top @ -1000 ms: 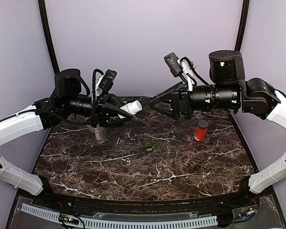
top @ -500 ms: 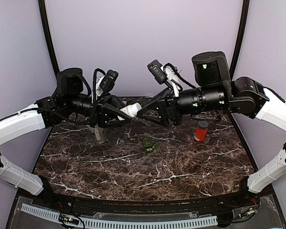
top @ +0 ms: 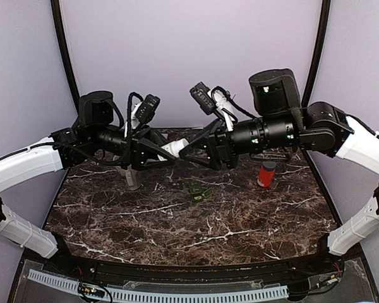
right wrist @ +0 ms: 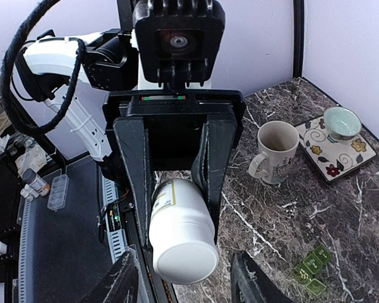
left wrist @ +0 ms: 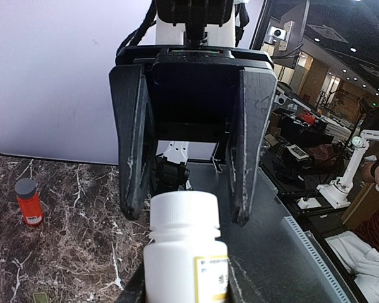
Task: Sort the pills into containers
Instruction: Screw the lid of the pill bottle onto the pill bottle.
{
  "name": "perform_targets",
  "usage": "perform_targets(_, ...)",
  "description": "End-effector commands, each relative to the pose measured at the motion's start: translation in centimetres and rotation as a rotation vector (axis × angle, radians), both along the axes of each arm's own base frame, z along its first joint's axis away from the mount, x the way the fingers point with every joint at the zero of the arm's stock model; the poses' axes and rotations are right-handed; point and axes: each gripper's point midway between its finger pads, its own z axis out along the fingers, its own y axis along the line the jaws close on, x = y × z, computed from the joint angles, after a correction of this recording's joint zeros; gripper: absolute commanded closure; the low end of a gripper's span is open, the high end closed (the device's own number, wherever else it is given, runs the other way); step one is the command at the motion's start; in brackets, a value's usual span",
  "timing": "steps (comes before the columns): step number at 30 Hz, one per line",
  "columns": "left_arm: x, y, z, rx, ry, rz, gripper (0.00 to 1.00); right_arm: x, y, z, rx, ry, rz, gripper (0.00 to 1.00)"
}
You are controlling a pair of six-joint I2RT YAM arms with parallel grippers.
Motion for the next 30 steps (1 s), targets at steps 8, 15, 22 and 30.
perform_targets(8, -0.2, 0.2, 1.4, -0.019, -0.008, -0.021, 1.00, -0.4, 0.7, 2.0, 0.038, -0.038, 0.030, 0.56)
perform_targets(15, -0.1, 0.1, 1.3, -0.017, -0.006, -0.023, 1.00, -0.4, 1.0, 2.0, 0.027, -0.039, 0.035, 0.61)
perform_targets(22, -0.2, 0.2, 1.4, -0.019, -0.008, -0.026, 1.00, -0.5, 1.5, 1.6, 0.008, -0.033, 0.050, 0.84)
perform_targets(30, 0.1, 0.1, 1.4, -0.025, -0.021, -0.008, 1.00, -1.0, 1.8, 1.9, 0.030, 0.007, 0.065, 1.00)
